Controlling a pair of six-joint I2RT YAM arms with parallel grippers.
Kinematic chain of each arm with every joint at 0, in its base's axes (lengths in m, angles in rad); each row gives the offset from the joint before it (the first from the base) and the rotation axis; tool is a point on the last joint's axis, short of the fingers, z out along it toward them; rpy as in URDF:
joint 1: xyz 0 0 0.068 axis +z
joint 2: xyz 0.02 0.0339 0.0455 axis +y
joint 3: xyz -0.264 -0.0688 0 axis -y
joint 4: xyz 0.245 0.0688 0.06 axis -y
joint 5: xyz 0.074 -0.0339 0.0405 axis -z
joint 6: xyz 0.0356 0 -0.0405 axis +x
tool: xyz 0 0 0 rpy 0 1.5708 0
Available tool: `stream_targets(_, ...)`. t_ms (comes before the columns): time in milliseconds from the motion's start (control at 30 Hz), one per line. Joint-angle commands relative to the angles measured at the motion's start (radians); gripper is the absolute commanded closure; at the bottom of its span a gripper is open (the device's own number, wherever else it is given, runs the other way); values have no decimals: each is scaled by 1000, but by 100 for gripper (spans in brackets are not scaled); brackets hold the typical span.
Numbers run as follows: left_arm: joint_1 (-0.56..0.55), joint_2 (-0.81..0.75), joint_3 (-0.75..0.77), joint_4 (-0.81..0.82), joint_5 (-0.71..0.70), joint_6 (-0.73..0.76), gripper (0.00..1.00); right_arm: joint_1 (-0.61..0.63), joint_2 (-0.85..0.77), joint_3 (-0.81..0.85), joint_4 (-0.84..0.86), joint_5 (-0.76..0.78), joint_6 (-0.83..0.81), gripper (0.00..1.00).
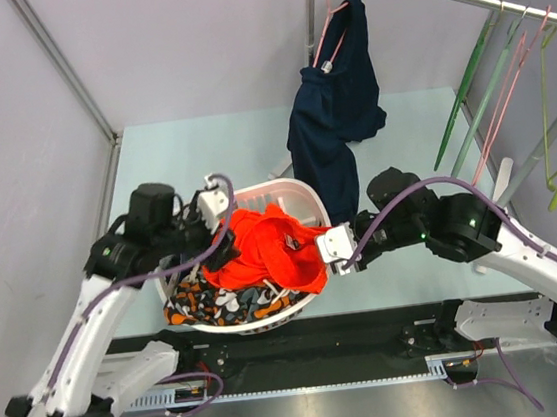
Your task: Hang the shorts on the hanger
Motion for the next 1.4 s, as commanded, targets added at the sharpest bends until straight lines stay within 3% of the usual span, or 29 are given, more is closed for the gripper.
stream_targets(0, 6, 146, 11, 244, 79, -228, 25, 5, -49, 4, -38, 15, -25, 100)
stream_targets(467, 5, 345, -133, 459, 166, -437, 37, 5, -76, -26, -9, 67, 15, 100)
stream_targets(700, 5, 355, -194, 545, 309, -497, 53, 2, -80, -39, 10, 74, 32, 100)
stream_targets(767, 5, 354, -200, 560, 337, -511, 54, -1, -80, -40, 13, 77, 35, 100)
stream_targets(900, 5, 349, -184, 588, 318, -522, 46, -4, -79, -40, 21, 84, 39, 100)
stream_targets(933, 5, 351, -168, 588, 309, -520, 49, -5, -80, -40, 22, 86, 39, 100)
stream_targets(1000, 5, 352, -147, 571, 291, -508, 64, -10, -80, -40, 27, 92, 42, 100)
stream_targets(1067, 5, 345, -119, 550, 269, -496, 67, -14, -80, -40, 31, 95, 42, 100)
stream_targets(1367, -3, 358, -90, 562, 271, -486, 50, -31, -86, -40, 48, 103, 53, 100)
